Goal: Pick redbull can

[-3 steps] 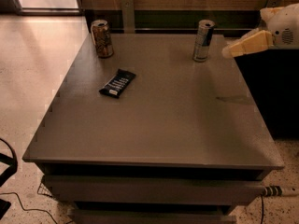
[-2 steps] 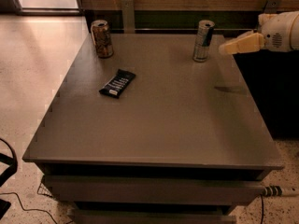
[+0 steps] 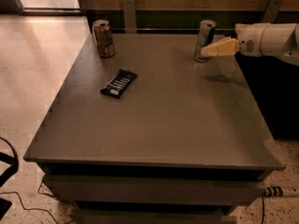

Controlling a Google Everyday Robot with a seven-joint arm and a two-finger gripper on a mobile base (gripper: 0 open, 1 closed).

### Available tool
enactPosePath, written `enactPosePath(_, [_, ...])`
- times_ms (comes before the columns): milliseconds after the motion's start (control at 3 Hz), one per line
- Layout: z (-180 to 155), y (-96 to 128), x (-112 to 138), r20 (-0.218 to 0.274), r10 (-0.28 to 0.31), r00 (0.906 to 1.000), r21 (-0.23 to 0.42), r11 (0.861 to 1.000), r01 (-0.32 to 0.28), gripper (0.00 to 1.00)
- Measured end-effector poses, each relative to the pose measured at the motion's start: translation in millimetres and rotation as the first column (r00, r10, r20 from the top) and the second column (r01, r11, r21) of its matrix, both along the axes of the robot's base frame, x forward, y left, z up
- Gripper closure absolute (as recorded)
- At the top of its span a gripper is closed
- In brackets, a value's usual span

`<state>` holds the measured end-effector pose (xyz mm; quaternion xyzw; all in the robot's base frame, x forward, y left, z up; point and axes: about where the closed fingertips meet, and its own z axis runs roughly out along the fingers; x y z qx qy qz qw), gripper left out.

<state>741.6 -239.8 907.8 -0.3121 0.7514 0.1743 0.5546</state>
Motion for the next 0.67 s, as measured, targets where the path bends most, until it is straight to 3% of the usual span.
enactPosePath(667, [-12.8,32.4,42.1,0.035,0.082,0.9960,0.069,0.994,-0.084,0.02])
